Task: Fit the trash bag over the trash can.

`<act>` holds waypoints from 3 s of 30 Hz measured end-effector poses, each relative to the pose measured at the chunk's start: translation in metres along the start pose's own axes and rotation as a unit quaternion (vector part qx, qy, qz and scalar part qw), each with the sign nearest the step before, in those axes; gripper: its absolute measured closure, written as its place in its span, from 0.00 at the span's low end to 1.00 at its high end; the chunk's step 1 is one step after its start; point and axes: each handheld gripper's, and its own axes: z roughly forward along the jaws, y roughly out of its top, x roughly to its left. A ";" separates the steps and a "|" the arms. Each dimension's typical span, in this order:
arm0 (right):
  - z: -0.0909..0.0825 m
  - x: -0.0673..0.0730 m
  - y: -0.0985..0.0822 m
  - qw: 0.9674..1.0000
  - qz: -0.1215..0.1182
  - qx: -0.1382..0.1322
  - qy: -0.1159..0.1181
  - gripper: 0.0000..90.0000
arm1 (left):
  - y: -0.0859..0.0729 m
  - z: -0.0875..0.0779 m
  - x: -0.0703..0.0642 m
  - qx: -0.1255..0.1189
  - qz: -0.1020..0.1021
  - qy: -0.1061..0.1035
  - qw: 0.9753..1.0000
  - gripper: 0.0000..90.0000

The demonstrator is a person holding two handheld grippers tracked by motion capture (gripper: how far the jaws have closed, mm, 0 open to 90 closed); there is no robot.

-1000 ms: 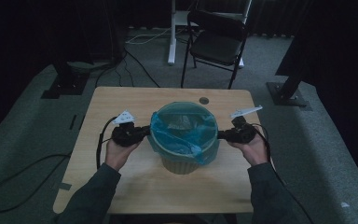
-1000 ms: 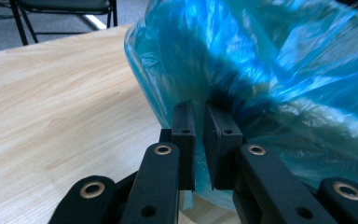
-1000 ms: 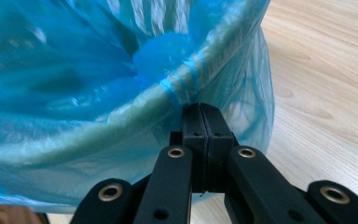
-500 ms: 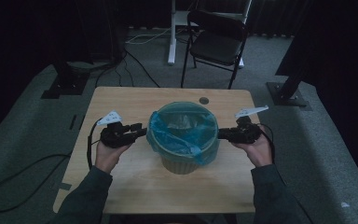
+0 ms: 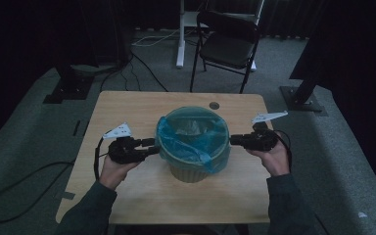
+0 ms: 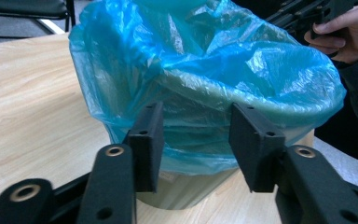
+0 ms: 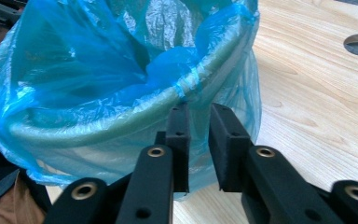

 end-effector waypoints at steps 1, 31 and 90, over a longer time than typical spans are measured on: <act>0.000 0.000 0.000 1.000 -0.001 0.000 0.007 0.92 | -0.001 0.000 -0.001 0.005 0.003 0.004 1.000 0.69; 0.002 0.006 0.018 0.999 0.002 -0.037 0.024 0.78 | 0.051 0.003 -0.005 -0.016 0.059 0.043 0.997 0.77; 0.005 -0.003 -0.001 0.998 0.015 -0.048 0.030 0.66 | 0.120 0.098 -0.014 0.093 0.147 0.015 0.985 0.67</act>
